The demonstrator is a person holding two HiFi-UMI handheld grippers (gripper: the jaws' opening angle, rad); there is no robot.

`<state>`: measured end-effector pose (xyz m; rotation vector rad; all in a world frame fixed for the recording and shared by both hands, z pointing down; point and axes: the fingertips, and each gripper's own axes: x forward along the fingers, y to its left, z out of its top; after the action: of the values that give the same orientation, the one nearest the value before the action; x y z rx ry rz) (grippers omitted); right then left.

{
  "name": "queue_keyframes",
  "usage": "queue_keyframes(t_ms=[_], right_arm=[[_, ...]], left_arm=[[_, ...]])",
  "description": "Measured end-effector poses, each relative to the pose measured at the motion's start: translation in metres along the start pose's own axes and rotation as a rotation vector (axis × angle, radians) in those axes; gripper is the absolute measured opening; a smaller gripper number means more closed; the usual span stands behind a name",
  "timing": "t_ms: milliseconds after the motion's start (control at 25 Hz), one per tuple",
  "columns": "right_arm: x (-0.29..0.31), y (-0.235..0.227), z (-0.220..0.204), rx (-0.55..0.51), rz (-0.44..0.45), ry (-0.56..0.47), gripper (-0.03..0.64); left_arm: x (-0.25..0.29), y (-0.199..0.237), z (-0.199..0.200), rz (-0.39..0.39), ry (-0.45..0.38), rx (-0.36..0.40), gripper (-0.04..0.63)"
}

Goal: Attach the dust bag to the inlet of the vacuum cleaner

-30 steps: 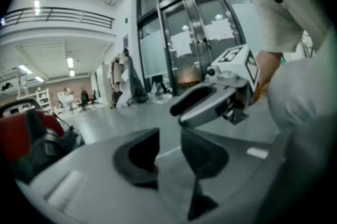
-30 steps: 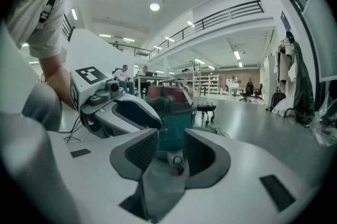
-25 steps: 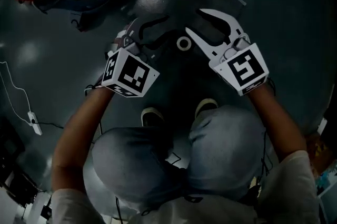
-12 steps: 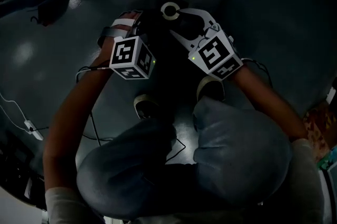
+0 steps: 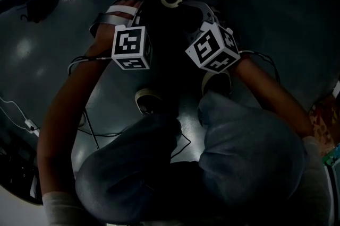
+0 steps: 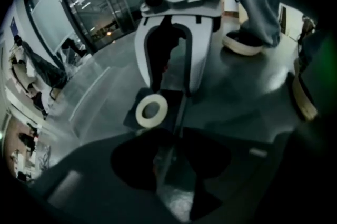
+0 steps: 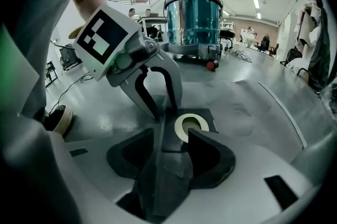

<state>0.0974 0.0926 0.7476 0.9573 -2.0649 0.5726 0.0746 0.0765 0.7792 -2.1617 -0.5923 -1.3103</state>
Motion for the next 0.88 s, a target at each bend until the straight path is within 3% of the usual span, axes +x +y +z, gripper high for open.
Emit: queue_keyframes(t_ms=[120,200,440,880], right_arm=[[0.005,0.007,-0.004,-0.023,-0.004,0.021,0.181],[0.007,0.009,-0.006,-0.044,-0.015,0.032,0.181],[0.009,-0.001,-0.008,-0.132,-0.101,0.047,0.181],[-0.003,-0.019,0.013,-0.289,-0.228,0.041,0.174]], left_arm=[[0.001,0.0,-0.001,0.002,0.024,0.035,0.145],[0.001,0.001,0.0,0.007,0.039,0.06,0.088],[-0.008,0.007,0.005,0.016,0.04,0.04,0.009],[-0.052,0.033,0.032,0.036,0.016,-0.045,0.002]])
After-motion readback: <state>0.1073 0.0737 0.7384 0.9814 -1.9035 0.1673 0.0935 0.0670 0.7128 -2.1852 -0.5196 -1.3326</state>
